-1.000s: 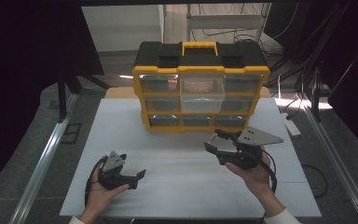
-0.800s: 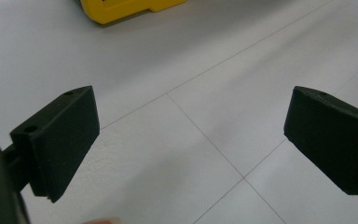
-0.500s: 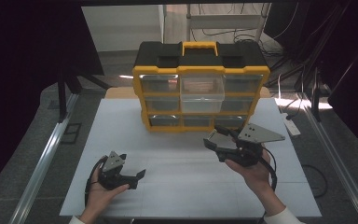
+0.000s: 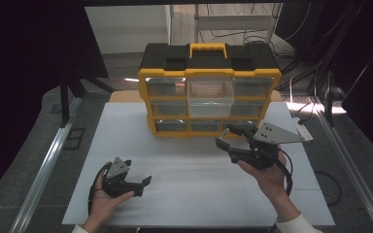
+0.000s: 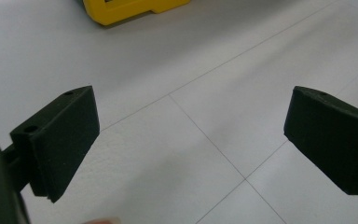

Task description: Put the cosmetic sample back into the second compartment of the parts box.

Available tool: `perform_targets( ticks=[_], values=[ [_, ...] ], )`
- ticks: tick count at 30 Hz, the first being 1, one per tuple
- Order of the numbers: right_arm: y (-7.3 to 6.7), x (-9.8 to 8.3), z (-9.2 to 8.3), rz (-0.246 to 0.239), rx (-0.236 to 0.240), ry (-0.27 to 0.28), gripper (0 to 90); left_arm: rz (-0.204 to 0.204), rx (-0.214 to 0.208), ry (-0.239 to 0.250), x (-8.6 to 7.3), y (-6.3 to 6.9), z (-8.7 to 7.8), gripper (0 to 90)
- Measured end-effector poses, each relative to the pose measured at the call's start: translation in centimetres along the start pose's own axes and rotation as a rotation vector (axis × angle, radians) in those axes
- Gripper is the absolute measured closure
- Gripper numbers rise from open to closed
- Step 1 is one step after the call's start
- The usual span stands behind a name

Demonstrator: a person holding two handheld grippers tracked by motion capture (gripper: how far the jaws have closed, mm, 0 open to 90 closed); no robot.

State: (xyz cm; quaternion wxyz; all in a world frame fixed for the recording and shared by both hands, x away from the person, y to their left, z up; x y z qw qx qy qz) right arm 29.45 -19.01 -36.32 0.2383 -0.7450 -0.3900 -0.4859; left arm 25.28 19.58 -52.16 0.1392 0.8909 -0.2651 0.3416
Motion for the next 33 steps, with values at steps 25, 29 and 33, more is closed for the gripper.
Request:
perform_targets(
  ticks=[25,29,33],
  values=[
    [1.3,3.1,-0.5,0.001,-0.017,0.059,40.2,-0.002,-0.001,0.002,0.0,0.0,0.0,3.7],
    [1.4,3.7,-0.5,-0.001,-0.023,0.061,40.2,-0.002,-0.001,0.002,0.0,0.0,0.0,3.8],
    [1.6,4.3,-0.4,-0.006,-0.027,0.069,40.3,0.0,-0.001,0.001,0.0,0.0,0.0,3.7]
  ],
)
Point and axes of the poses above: each handheld gripper's, and its own axes: z roughly forward along the jaws, x roughly out of its top, y roughly to its right, the point moved 1 cm from there along z, roughly forward along the jaws, and after that the axes turned 11 degrees about -y, right-handed, at the moved point
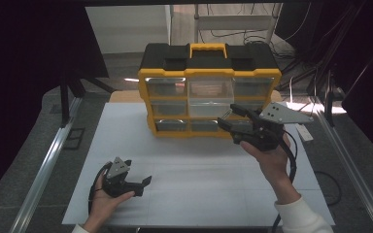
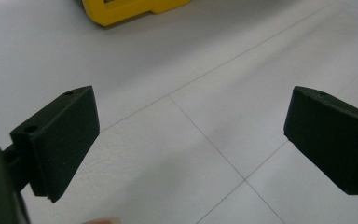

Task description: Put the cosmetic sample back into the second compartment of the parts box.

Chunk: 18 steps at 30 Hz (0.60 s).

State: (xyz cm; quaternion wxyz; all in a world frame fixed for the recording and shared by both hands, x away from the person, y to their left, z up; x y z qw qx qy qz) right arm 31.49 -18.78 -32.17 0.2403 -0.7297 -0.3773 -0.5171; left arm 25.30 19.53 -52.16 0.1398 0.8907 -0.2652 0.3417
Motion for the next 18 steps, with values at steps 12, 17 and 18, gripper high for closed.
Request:
perform_targets(
  ticks=[12,17,18],
  values=[
    [0.5,1.3,0.3,-0.003,-0.011,0.007,40.2,-0.001,-0.001,-0.001,0.0,0.0,0.0,3.8],
    [0.8,1.6,0.5,-0.001,-0.021,0.007,40.2,-0.002,-0.001,-0.001,0.0,0.0,0.0,3.8],
    [0.8,1.6,0.5,-0.001,-0.019,0.009,40.2,-0.001,0.0,-0.002,0.0,0.0,0.0,3.8]
  ],
)
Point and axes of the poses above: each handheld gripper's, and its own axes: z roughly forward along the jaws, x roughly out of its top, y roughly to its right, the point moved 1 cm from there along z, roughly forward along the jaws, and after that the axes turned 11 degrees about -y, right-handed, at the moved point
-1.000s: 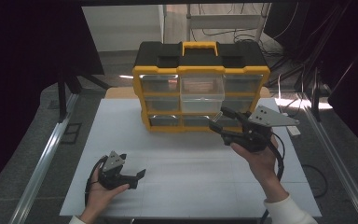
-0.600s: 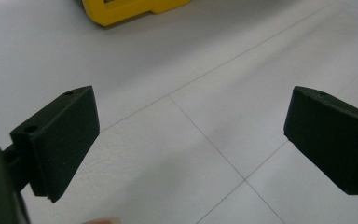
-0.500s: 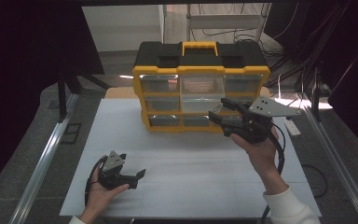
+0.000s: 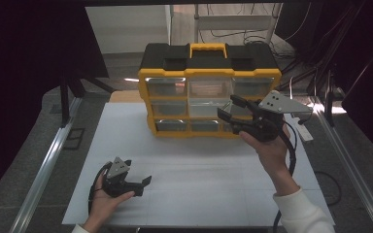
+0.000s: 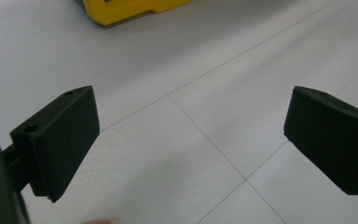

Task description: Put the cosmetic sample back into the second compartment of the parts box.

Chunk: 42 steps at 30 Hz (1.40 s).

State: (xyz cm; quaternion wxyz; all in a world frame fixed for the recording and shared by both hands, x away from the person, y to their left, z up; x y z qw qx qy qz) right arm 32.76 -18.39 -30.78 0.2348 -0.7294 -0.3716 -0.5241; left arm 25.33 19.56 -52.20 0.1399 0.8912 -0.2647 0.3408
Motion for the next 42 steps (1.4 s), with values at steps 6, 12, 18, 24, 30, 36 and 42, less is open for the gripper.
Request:
perform_targets(
  ticks=[6,12,18,24,30,36,42],
  values=[
    [0.5,0.6,0.2,0.003,-0.01,0.008,40.2,-0.001,-0.001,0.001,0.0,0.0,0.0,3.8],
    [1.0,1.2,0.5,0.002,-0.023,0.005,40.2,0.0,0.0,0.0,0.0,0.0,0.0,3.8],
    [1.3,1.8,1.1,0.0,-0.039,0.006,40.2,0.0,0.0,0.002,0.0,0.0,0.0,3.9],
    [1.8,2.5,1.7,-0.002,-0.054,-0.015,40.2,-0.001,0.0,0.003,0.0,0.0,0.0,3.9],
    [2.1,3.2,2.6,0.0,-0.059,-0.03,40.2,-0.001,0.0,0.005,0.0,0.0,0.0,3.9],
    [2.5,3.8,3.5,0.001,-0.07,-0.041,40.2,-0.001,-0.001,0.005,0.0,0.0,0.0,3.9],
    [2.9,4.3,4.3,0.003,-0.082,-0.067,40.2,0.0,0.0,0.004,0.0,0.0,0.0,3.9]
  ],
)
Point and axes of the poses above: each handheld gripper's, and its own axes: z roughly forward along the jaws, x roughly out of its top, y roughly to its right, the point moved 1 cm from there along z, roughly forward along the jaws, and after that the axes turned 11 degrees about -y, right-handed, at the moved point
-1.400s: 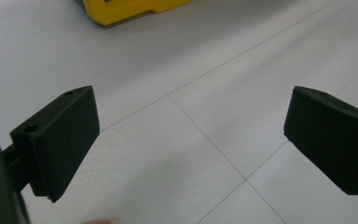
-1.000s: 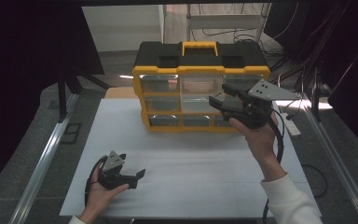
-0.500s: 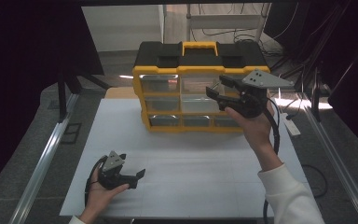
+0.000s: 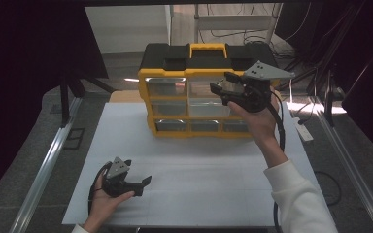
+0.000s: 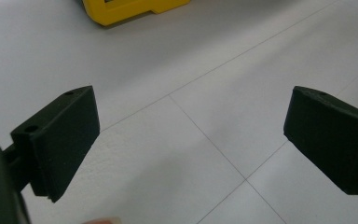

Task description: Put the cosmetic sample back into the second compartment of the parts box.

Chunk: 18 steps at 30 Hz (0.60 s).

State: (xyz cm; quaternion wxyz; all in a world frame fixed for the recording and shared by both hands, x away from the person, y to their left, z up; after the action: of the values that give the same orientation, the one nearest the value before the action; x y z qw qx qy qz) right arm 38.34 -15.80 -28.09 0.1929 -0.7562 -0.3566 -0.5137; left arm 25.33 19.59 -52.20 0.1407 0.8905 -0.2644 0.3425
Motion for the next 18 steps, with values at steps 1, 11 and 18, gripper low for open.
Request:
perform_targets(
  ticks=[1,11,18],
  values=[
    [0.0,0.0,0.1,-0.002,0.0,-0.003,40.2,0.0,0.0,0.0,0.0,0.0,0.0,3.9],
    [0.2,0.6,1.3,-0.005,-0.025,-0.021,40.2,0.001,-0.002,0.001,0.0,0.0,-0.1,3.9],
    [0.2,0.7,1.8,-0.005,-0.031,-0.028,40.1,0.002,-0.001,0.0,0.0,-0.1,0.0,3.9]
  ],
)
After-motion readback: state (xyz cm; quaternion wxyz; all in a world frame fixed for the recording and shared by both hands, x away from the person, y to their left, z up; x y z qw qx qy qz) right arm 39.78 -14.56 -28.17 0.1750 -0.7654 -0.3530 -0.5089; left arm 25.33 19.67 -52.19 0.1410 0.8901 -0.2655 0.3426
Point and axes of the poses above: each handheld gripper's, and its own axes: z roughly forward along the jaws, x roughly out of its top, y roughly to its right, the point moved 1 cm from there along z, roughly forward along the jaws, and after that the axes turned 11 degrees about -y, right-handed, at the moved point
